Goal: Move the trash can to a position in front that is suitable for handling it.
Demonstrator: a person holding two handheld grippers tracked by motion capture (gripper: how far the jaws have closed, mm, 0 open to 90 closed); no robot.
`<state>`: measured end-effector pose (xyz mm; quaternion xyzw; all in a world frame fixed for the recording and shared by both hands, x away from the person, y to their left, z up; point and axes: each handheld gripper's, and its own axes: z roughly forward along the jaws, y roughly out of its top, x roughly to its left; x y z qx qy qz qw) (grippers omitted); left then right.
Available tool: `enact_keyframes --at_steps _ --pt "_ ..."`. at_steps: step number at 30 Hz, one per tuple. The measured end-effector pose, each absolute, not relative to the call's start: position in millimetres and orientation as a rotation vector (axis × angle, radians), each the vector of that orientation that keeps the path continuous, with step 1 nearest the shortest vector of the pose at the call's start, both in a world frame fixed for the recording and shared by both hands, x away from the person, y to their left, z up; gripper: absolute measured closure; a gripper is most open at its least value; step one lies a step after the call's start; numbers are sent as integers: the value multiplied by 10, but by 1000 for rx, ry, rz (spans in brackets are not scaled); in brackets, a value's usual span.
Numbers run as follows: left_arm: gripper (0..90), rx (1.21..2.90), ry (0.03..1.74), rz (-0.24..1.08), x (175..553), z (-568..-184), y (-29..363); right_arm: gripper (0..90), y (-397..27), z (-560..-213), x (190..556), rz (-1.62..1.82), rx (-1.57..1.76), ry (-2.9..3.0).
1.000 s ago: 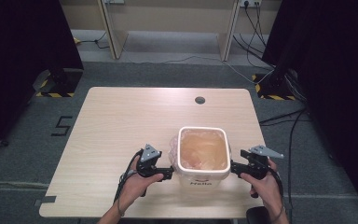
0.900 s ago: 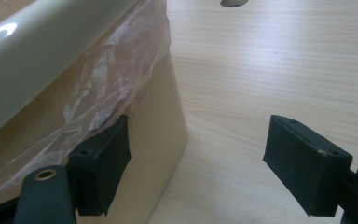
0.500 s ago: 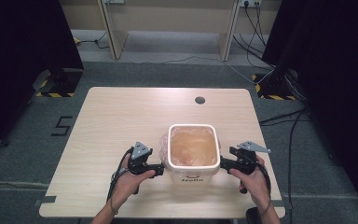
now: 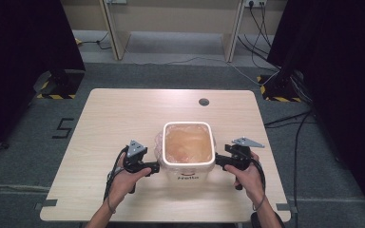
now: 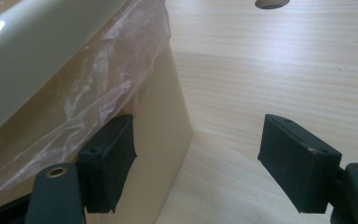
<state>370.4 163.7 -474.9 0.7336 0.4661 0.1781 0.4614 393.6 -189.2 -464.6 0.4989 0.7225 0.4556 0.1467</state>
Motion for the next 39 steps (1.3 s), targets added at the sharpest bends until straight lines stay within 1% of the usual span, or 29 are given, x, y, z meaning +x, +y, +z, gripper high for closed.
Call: enact_keyframes --at_steps 12,25,39 --pt "193 1764 1199 455 3764 -4781 1751 270 -1737 -4645 4027 1316 1435 2096" --pt "196 1733 1246 462 3794 -4847 1845 272 -1618 -4674 4034 1341 1453 2080" --pt "228 1717 1262 475 3867 -4877 1831 275 -1610 -4691 4048 1351 1469 2070"
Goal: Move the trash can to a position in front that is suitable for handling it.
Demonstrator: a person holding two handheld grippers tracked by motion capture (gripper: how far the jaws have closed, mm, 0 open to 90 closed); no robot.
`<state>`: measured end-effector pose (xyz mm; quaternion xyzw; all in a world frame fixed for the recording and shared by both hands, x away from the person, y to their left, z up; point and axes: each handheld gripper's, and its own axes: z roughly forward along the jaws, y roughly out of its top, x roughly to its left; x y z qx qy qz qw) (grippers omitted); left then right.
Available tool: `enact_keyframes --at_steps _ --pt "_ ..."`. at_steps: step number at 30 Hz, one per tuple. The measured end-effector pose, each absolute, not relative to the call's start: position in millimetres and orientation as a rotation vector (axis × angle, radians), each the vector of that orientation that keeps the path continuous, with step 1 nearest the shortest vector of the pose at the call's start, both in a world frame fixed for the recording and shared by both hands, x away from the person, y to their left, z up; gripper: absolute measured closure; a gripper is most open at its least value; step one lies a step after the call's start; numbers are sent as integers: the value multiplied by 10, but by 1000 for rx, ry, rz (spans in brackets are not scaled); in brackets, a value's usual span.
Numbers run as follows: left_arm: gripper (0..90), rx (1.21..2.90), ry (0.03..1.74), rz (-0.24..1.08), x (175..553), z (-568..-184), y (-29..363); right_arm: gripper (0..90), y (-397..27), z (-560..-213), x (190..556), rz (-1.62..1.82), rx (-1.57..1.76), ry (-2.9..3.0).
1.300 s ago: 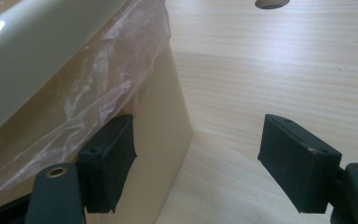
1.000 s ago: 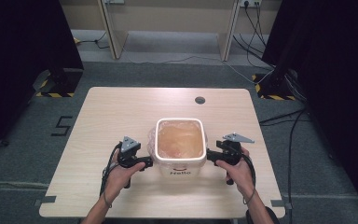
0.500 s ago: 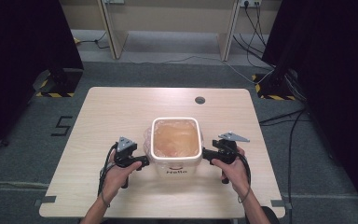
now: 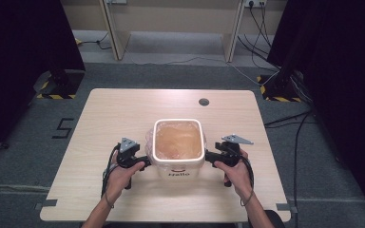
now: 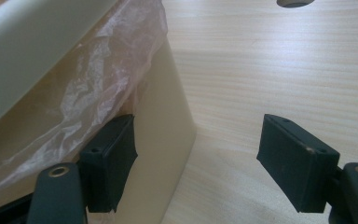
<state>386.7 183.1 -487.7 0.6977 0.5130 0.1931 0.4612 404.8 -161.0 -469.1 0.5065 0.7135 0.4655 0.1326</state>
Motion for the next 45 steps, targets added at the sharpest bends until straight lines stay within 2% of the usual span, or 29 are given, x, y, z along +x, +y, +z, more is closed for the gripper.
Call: enact_keyframes --at_steps 6,7,9,28,42,45 --pt "224 1696 1272 446 3868 -4903 1858 260 -1618 -4696 4057 1355 1474 2072" --pt "187 1705 1271 442 3853 -4913 1876 234 -1635 -4707 4054 1362 1480 2074" --pt "180 1704 1272 442 3840 -4914 1888 222 -1661 -4723 4054 1356 1472 2079" --pt "179 1721 1280 433 3422 -4871 2265 216 -2048 -4637 4047 1363 1519 2014" --pt "179 1864 1276 438 3183 -5071 2360 216 -2094 -4571 4034 1382 1510 1994" --pt "174 1872 1263 398 3166 -5118 2380 206 -2092 -4558 4035 1390 1485 2002"
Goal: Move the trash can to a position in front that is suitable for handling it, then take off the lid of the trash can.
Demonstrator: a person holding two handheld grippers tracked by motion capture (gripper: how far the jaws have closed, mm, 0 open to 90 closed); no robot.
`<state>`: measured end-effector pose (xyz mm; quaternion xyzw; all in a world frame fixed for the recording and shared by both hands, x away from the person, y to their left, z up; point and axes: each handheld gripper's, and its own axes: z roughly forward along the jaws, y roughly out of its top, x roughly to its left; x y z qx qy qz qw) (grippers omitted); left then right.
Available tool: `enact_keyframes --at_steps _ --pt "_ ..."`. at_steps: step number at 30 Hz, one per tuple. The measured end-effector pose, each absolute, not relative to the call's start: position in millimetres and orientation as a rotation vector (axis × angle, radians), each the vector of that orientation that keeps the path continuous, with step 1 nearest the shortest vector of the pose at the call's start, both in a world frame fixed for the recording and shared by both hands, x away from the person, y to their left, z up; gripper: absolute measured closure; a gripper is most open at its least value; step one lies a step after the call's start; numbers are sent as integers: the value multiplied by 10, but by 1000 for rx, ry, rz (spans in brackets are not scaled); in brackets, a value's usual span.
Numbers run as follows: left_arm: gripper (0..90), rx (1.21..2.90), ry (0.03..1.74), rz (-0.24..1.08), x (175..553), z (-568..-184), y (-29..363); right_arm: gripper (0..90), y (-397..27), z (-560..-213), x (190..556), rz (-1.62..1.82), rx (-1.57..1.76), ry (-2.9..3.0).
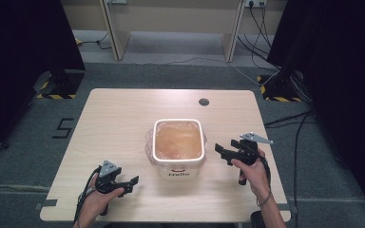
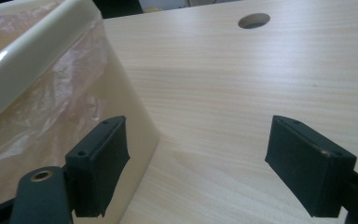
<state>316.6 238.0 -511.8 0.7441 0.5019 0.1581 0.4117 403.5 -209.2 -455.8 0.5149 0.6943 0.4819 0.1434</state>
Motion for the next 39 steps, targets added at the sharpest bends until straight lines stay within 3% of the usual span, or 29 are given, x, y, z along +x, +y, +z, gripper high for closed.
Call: enact_keyframes --at_steps 19,30,34,39 --pt "146 2004 1243 540 3118 -5238 2305 211 -2072 -4361 4013 1429 1389 1995" --pt "141 2004 1244 531 3120 -5239 2300 191 -1932 -4142 4038 1500 1285 1989" --pt "140 2004 1243 531 3120 -5239 2300 209 -1873 -4057 4063 1515 1262 1984" --pt "140 2004 1244 531 3120 -5239 2300 306 -1759 -3960 4145 1507 1221 1986"
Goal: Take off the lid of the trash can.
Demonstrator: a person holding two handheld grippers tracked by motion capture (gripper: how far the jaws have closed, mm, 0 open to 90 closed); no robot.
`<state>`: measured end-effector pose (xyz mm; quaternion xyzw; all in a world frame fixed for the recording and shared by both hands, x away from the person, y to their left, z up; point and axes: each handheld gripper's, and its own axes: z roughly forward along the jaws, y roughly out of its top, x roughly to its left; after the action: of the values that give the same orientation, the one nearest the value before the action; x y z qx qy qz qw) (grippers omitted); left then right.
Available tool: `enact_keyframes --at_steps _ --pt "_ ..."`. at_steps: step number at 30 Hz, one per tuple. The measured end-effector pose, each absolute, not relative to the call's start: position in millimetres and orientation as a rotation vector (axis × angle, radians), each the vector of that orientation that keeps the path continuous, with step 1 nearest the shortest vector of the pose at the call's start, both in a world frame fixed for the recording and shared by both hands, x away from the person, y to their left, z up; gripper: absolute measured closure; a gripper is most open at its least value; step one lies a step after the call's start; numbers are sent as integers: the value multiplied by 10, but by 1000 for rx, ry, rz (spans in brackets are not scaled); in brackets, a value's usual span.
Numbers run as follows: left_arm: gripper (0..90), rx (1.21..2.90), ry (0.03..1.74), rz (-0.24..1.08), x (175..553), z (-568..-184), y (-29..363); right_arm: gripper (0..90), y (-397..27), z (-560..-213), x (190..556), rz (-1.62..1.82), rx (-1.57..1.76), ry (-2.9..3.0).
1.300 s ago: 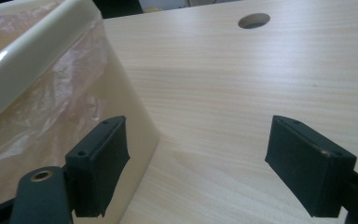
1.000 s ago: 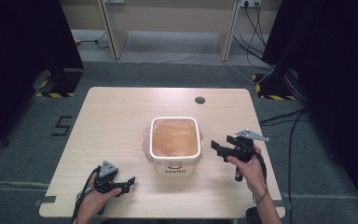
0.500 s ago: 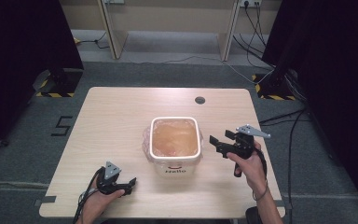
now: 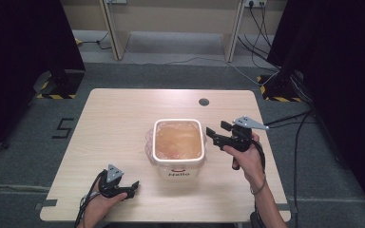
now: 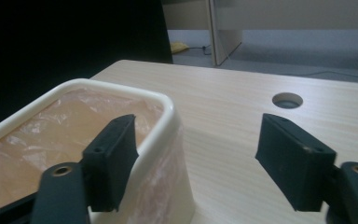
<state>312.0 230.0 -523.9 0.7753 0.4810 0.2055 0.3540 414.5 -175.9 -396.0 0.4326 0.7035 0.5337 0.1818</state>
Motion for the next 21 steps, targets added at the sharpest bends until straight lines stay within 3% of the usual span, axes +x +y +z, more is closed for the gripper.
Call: enact_keyframes --at_steps 6,21 --pt "140 2005 1243 531 3121 -5239 2300 401 -1576 -3936 4225 1474 1152 2020" --pt "140 2005 1243 531 3121 -5239 2300 485 -1260 -4032 4415 1378 1091 2095"
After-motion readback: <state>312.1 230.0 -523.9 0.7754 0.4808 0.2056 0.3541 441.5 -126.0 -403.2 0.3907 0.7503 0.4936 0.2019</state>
